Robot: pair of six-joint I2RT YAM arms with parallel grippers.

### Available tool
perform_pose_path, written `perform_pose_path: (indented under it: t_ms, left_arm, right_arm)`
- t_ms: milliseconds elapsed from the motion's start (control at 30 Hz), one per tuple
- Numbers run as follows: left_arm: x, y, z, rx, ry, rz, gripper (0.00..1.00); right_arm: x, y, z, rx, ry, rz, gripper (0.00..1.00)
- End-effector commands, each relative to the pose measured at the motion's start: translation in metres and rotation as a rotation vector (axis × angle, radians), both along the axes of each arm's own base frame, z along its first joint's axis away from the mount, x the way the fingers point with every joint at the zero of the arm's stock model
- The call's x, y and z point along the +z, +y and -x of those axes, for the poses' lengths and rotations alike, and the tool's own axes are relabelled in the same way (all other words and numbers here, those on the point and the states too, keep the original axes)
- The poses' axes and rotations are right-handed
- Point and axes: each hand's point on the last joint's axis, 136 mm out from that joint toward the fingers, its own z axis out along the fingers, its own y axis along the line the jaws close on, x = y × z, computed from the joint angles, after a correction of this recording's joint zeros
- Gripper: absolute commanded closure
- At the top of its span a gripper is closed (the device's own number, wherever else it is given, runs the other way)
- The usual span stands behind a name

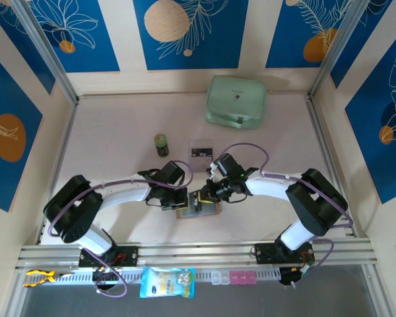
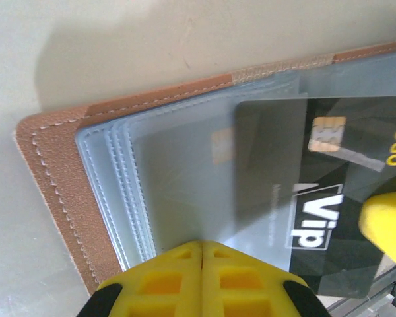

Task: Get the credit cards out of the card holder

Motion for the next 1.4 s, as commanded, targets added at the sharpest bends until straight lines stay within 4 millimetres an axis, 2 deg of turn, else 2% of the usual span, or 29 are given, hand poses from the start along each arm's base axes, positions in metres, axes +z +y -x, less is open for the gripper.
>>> perform_pose_path:
  t_ms: [0, 300, 567, 700, 900, 1100, 1233, 1367]
  left_arm:
    - [-0.006, 0.006, 0.003, -0.003, 0.01, -0.048, 0.97]
    - [-0.002, 0.003, 0.001, 0.0, 0.003, -0.037, 0.97]
    - [0.016, 0.001, -0.008, 0.012, -0.057, -0.016, 0.97]
    - [0.022, 0.004, -0.011, 0.021, -0.079, -0.018, 0.96]
    - [0.028, 0.012, -0.014, 0.047, -0.112, -0.025, 0.95]
    - [0.031, 0.02, -0.012, 0.067, -0.125, -0.03, 0.93]
    - [0.033, 0.024, -0.01, 0.086, -0.123, -0.028, 0.93]
    - [0.039, 0.031, -0.008, 0.098, -0.137, -0.035, 0.93]
  right_arm:
    - [0.0, -0.015, 0.003, -0.004, -0.001, 0.03, 0.93]
    - [0.022, -0.023, -0.003, -0.012, -0.051, 0.004, 0.97]
    - [0.042, -0.026, -0.011, 0.055, -0.151, 0.042, 1.0]
    - [0.05, -0.031, -0.014, 0.181, -0.243, 0.095, 1.0]
    - [0.061, -0.04, -0.028, 0.404, -0.43, 0.192, 1.0]
    - [0.079, -0.033, -0.041, 0.718, -0.585, 0.197, 1.0]
    - [0.073, -0.036, -0.053, 0.904, -0.667, 0.309, 1.0]
    - [0.076, -0.031, -0.072, 0.978, -0.711, 0.344, 1.0]
